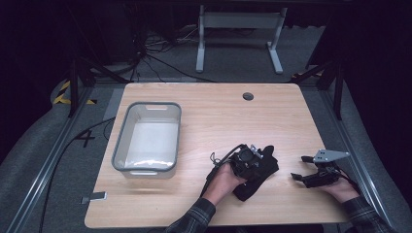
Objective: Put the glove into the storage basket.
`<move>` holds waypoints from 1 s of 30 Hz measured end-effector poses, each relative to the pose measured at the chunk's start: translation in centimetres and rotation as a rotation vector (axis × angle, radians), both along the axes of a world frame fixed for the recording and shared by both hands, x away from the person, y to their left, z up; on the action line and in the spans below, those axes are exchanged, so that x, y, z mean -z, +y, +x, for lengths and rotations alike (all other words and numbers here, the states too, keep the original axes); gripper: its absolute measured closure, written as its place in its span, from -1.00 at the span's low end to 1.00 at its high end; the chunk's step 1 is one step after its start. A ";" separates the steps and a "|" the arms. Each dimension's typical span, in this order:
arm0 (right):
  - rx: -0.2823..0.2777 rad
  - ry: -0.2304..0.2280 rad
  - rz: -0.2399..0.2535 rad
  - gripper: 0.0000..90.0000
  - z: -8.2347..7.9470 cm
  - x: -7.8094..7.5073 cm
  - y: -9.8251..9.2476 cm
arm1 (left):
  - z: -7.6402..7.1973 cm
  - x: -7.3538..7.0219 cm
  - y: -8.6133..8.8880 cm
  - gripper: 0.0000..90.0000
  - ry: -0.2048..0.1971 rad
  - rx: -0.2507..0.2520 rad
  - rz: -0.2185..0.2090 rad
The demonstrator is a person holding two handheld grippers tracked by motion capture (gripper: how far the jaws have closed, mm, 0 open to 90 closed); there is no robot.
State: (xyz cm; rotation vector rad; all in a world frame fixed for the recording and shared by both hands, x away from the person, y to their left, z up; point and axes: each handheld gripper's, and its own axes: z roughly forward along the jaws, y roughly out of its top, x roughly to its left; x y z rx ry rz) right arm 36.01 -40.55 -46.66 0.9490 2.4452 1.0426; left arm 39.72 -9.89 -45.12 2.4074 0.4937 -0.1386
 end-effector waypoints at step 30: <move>-0.013 0.004 0.001 -0.70 0.1 0.0 0.0 | 1.7 -7.3 6.0 0.51 -0.018 -0.144 -0.054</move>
